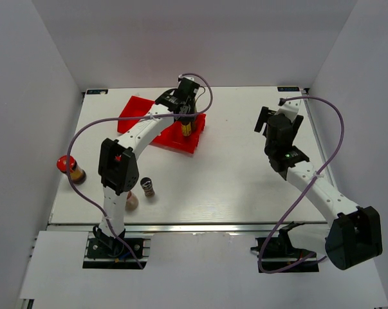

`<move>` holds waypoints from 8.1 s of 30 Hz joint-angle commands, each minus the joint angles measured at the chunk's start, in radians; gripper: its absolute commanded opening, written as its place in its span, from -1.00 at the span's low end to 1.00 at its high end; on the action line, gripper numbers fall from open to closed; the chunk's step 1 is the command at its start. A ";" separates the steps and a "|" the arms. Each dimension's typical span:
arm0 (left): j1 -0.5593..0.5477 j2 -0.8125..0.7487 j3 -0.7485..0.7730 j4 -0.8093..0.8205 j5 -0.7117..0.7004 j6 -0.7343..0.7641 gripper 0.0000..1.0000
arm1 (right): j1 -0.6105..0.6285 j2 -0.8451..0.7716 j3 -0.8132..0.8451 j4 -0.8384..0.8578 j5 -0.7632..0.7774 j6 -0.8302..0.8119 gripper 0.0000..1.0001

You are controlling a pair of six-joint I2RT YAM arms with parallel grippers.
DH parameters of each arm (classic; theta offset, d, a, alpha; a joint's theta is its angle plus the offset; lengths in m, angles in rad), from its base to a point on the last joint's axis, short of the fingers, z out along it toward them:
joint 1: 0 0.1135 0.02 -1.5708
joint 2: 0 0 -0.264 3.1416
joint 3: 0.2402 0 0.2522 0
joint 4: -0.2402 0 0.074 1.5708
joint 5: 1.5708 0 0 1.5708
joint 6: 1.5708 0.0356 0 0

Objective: Organize the condiment bottles

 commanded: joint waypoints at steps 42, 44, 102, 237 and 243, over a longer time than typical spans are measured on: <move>-0.005 0.040 0.063 -0.053 0.042 -0.019 0.19 | -0.032 0.008 -0.013 -0.020 0.035 0.022 0.79; -0.005 0.040 0.065 -0.056 0.042 -0.021 0.27 | -0.031 0.005 -0.013 -0.020 0.035 0.022 0.79; -0.005 -1.108 -0.987 -0.227 -0.140 -0.446 0.97 | 0.215 0.054 0.070 0.015 -0.687 -0.185 0.79; 0.290 0.105 0.131 0.013 0.257 0.005 0.96 | -0.081 0.106 0.031 -0.127 -0.337 0.099 0.79; 0.290 0.047 0.125 -0.024 0.224 0.007 0.96 | -0.080 0.088 0.022 -0.118 -0.343 0.097 0.79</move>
